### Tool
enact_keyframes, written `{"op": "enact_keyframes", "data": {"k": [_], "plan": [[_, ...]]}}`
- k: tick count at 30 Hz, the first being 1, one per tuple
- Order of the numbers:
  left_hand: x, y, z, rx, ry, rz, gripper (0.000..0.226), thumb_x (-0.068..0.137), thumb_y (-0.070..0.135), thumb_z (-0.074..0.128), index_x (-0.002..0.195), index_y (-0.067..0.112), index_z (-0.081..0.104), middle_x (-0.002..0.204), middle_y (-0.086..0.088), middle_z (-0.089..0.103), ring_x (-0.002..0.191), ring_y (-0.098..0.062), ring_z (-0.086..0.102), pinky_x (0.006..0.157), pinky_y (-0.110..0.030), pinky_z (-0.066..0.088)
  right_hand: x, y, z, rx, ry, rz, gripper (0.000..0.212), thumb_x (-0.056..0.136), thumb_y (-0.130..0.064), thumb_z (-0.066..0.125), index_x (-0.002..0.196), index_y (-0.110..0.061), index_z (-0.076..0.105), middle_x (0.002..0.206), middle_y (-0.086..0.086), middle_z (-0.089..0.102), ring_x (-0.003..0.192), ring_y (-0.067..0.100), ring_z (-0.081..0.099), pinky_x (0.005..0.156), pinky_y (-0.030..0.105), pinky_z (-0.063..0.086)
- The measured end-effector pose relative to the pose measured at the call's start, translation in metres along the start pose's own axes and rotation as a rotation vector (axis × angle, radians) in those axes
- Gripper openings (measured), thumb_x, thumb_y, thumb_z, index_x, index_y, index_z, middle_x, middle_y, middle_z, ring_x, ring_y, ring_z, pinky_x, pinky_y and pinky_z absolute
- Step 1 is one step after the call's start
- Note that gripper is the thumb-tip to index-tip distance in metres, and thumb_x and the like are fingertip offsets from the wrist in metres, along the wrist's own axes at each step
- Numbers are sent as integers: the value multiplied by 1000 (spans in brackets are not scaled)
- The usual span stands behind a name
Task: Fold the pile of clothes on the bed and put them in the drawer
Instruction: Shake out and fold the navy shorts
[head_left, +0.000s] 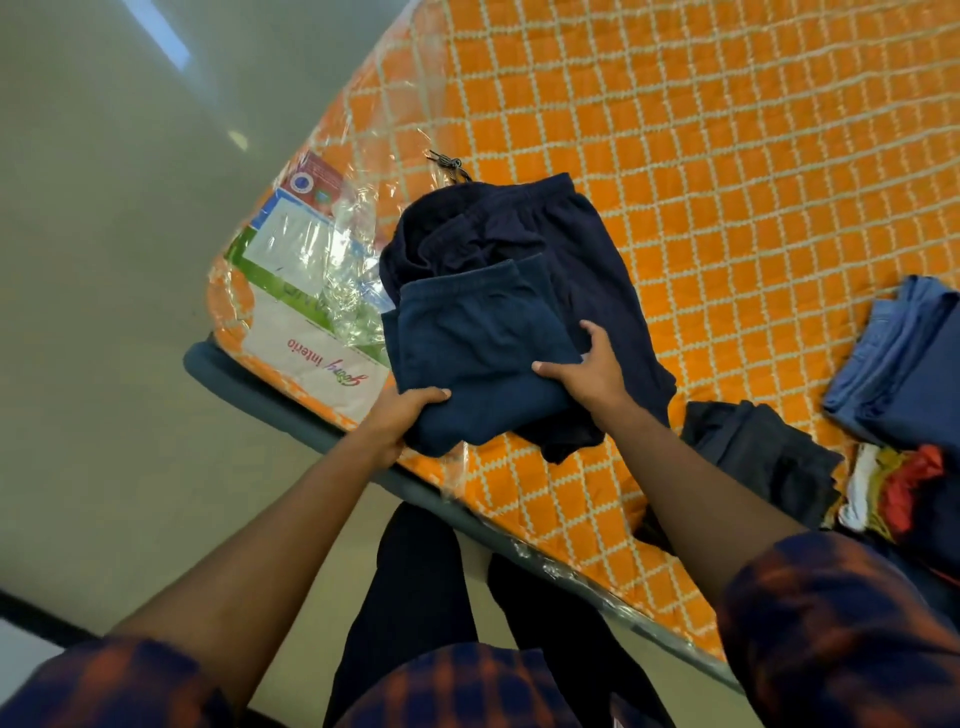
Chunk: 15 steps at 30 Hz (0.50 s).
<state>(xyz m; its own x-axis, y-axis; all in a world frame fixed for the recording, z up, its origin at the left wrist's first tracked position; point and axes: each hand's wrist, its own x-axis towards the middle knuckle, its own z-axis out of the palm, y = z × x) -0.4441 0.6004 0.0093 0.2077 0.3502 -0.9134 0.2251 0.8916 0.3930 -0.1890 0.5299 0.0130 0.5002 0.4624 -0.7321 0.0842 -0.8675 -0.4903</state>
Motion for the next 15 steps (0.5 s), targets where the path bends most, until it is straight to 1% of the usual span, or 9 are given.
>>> {"op": "enact_keyframes", "data": {"k": [1,2,4,5,6,7,9,12,15], "plan": [[-10,4,1,-20,-25,-7,44,87,9,72,129,11,58,122,-9,70,101,-24,70,71,-33,56,-5,-4,-7,52,-25,43,107,65,-39,94,153,-25,35,146,0,50,125,23,55,103,47,51],[-19,10,2,-38,-40,-9,42,88,9,70,128,11,58,121,-9,71,99,-24,70,67,-32,56,-8,-6,-11,105,-60,76,103,66,-36,94,152,-22,40,144,0,53,123,23,57,100,45,53],[-42,19,9,-64,-73,-12,38,90,9,67,127,10,58,117,-9,72,95,-25,71,60,-30,57,-30,-10,-28,214,-131,97,78,72,-25,91,141,-19,55,133,0,63,112,22,63,88,40,57],[-53,23,12,-67,-104,-8,37,91,9,65,127,10,58,117,-8,72,94,-24,72,58,-30,57,-40,-10,-35,266,-145,92,65,75,-20,89,133,-19,61,127,0,67,108,22,66,86,39,58],[-63,27,17,-55,-129,3,37,92,8,65,128,10,57,119,-9,71,95,-25,72,60,-32,58,-51,-8,-44,312,-145,78,55,77,-16,87,127,-20,65,123,1,70,107,23,67,87,41,59],[-72,29,22,-45,-155,17,39,93,7,64,131,10,56,122,-10,70,99,-26,72,64,-34,59,-61,-5,-51,348,-145,66,50,78,-13,86,123,-21,66,122,1,70,107,24,67,89,43,59],[-92,32,47,13,-176,58,43,93,5,64,134,10,54,126,-11,68,107,-28,69,73,-37,59,-85,11,-81,414,-127,7,49,81,-10,83,125,-23,65,123,0,69,109,22,67,93,43,58],[-112,29,94,104,-181,119,48,92,2,66,137,10,51,129,-11,65,110,-28,66,82,-38,56,-117,43,-124,488,-48,-71,49,85,-11,81,125,-31,60,123,-7,67,110,15,66,93,37,57],[-123,17,161,228,-244,199,55,92,0,66,141,18,48,129,-4,64,112,-23,64,86,-39,55,-146,88,-178,564,151,-117,49,89,-10,77,134,-20,59,127,-5,66,109,9,66,89,30,57]]}}
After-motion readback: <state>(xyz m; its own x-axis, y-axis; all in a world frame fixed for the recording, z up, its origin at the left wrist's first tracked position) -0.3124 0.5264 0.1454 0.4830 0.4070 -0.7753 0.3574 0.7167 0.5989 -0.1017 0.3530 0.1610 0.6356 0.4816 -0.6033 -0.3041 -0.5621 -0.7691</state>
